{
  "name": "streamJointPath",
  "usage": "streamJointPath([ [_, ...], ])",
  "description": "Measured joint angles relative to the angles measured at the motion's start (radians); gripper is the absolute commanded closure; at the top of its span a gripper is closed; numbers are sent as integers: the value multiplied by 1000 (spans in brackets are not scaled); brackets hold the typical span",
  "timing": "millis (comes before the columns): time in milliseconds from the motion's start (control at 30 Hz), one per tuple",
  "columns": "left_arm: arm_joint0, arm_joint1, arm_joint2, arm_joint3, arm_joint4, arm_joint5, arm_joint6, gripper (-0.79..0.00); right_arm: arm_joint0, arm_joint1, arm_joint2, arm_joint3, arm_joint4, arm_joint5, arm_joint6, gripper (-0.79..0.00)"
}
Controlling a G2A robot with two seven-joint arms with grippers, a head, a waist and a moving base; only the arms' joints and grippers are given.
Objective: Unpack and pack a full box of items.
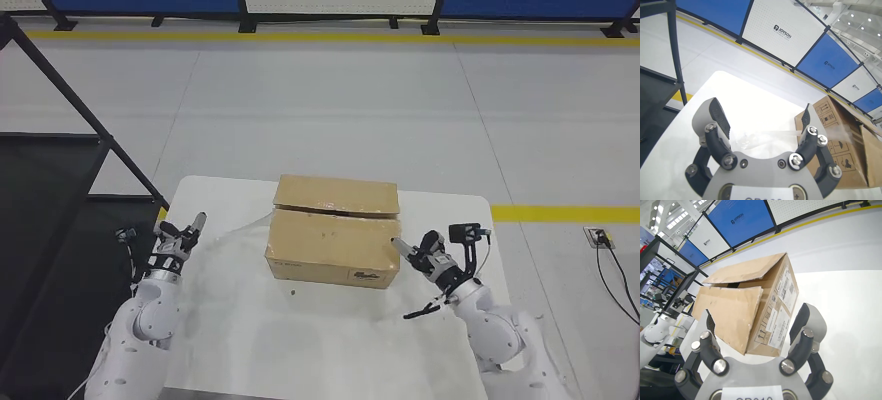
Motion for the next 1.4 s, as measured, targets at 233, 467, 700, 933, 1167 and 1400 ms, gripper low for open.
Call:
streamJointPath([
  [233,23,1,19,-54,1,-45,-35,-785,163,2,12,205,216,-94,112,-785],
  [467,46,6,65,-76,89,-108,-93,-785,290,-9,-37,403,318,-108,127,-785],
  [700,64,9,89,-74,107,-177,-113,-785,355,-20,-81,537,391,-154,132,-785],
  [933,69,10,113,-84,118,-214,-117,-785,382,-25,-117,601,420,-211,151,-785],
  [1167,81,14,119,-100,117,-263,-121,-785,376,-22,-125,603,457,-258,181,-785],
  [1400,96,23,102,-110,114,-300,-126,-785,365,-18,-131,587,483,-281,212,-785],
])
